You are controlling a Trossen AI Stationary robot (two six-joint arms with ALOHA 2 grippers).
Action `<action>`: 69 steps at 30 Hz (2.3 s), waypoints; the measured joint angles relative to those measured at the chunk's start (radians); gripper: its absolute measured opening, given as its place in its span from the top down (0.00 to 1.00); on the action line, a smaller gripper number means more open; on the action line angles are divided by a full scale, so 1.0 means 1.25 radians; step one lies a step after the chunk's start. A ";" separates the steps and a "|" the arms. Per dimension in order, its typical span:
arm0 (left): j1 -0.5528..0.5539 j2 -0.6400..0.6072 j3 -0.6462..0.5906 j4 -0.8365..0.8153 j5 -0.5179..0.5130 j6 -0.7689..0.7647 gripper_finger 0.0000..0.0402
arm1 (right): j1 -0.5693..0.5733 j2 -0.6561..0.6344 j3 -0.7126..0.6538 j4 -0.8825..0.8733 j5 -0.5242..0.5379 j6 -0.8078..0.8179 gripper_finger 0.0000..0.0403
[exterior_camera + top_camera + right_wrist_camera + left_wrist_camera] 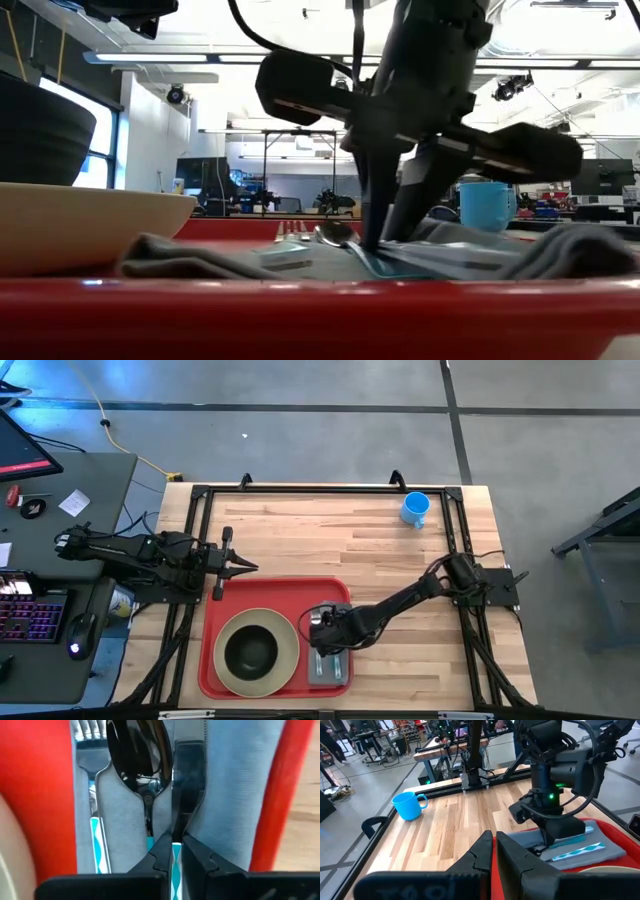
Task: Set up tray
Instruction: Put the white patterned table knife on top of the gray table napkin to the right of the blue spoon
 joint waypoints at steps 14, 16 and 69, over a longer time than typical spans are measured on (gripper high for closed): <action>0.000 0.000 0.000 0.000 0.000 0.000 0.86 | -0.044 0.004 -0.029 0.160 0.094 -0.070 0.95; 0.000 0.000 0.000 0.000 0.000 0.000 0.86 | -0.044 0.004 -0.029 0.161 0.094 -0.071 0.96; 0.000 0.000 0.000 0.002 0.000 0.000 0.86 | -0.027 0.003 0.011 0.102 0.099 -0.074 0.94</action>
